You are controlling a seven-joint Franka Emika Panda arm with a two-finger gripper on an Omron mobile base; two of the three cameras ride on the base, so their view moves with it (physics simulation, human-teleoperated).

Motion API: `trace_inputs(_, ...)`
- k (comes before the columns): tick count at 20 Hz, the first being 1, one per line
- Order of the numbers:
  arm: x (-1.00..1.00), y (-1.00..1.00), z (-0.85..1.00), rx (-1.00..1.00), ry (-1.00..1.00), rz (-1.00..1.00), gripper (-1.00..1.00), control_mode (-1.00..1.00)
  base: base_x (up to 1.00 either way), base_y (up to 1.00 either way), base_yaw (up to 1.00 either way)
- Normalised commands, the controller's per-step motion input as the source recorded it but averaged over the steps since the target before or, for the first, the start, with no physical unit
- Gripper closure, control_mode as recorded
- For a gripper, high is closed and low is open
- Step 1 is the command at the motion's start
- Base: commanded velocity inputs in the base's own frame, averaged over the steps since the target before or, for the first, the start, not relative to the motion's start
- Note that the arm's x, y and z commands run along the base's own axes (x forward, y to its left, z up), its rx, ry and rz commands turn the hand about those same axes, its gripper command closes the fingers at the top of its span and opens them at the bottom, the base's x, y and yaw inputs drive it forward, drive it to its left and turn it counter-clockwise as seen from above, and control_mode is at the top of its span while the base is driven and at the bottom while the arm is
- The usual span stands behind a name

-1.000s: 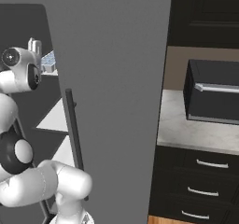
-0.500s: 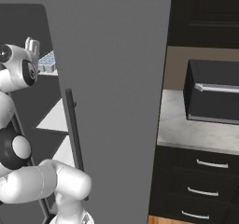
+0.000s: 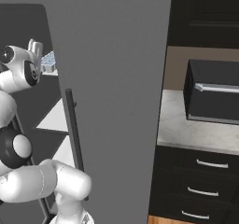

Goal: Open the freezer door, pick up the ice cube tray from the freezer, and place it on the dining counter.

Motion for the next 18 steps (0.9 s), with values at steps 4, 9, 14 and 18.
trace_inputs(4,0.06,-0.04,-0.08,0.0,0.0,-0.13,-1.0,-1.0,0.0,0.0,0.0)
trace_inputs(9,0.18,0.0,0.0,0.0,0.01,-0.11,-1.0,-1.0,0.0,0.0,0.0)
trace_inputs(14,0.11,-0.11,0.0,0.0,0.05,-0.07,-1.0,-1.0,0.0,0.0,0.0)
trace_inputs(18,0.06,-0.07,-0.11,0.0,0.01,-0.01,-1.0,-1.0,0.0,0.0,0.0)
